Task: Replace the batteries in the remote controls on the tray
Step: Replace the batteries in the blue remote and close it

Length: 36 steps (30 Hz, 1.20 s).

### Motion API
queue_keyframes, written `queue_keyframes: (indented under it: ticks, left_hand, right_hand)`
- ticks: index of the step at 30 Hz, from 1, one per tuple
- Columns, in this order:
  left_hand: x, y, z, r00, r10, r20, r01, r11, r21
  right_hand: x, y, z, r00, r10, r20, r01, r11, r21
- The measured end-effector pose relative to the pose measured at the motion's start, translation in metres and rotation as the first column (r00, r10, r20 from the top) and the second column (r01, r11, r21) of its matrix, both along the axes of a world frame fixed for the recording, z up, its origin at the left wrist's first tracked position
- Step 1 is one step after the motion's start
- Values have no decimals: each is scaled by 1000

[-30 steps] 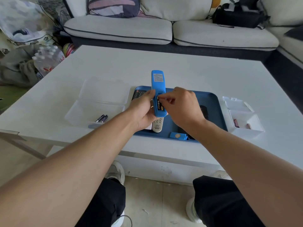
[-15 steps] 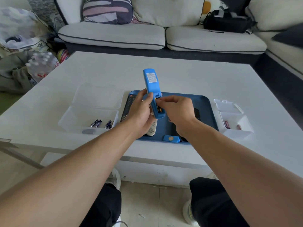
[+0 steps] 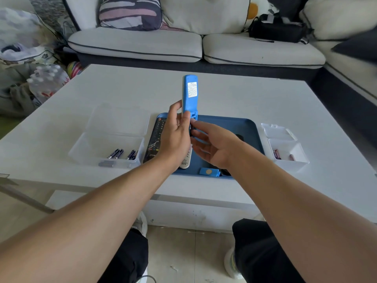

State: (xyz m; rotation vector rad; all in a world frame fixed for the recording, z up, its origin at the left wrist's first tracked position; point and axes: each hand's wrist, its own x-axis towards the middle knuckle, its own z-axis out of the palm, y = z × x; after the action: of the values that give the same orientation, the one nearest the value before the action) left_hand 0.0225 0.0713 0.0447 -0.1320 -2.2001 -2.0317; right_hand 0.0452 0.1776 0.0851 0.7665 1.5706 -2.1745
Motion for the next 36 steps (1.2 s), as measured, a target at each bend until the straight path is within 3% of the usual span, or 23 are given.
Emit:
queue_keyframes:
  ticks: [9, 18, 22, 26, 36]
  left_hand:
    - [-3, -9, 0, 995, 29, -100, -42, 992, -122]
    - [-3, -15, -5, 999, -6, -40, 1, 994, -109]
    - [-2, -13, -1, 998, -2, -66, -8, 988, -154]
    - [-7, -15, 5, 997, 82, -1, -82, 996, -46]
    - [-6, -21, 3, 996, 44, 77, -49, 997, 56]
  right_hand:
    - [-2, -1, 3, 1000, 13, 25, -10, 993, -117]
    - [-7, -12, 0, 998, -29, 53, 32, 998, -63]
    - [-5, -19, -5, 999, -47, 10, 47, 998, 41]
    - [-8, -21, -4, 996, -61, -68, 66, 995, 79]
    - [-9, -22, -2, 996, -55, -65, 57, 998, 34]
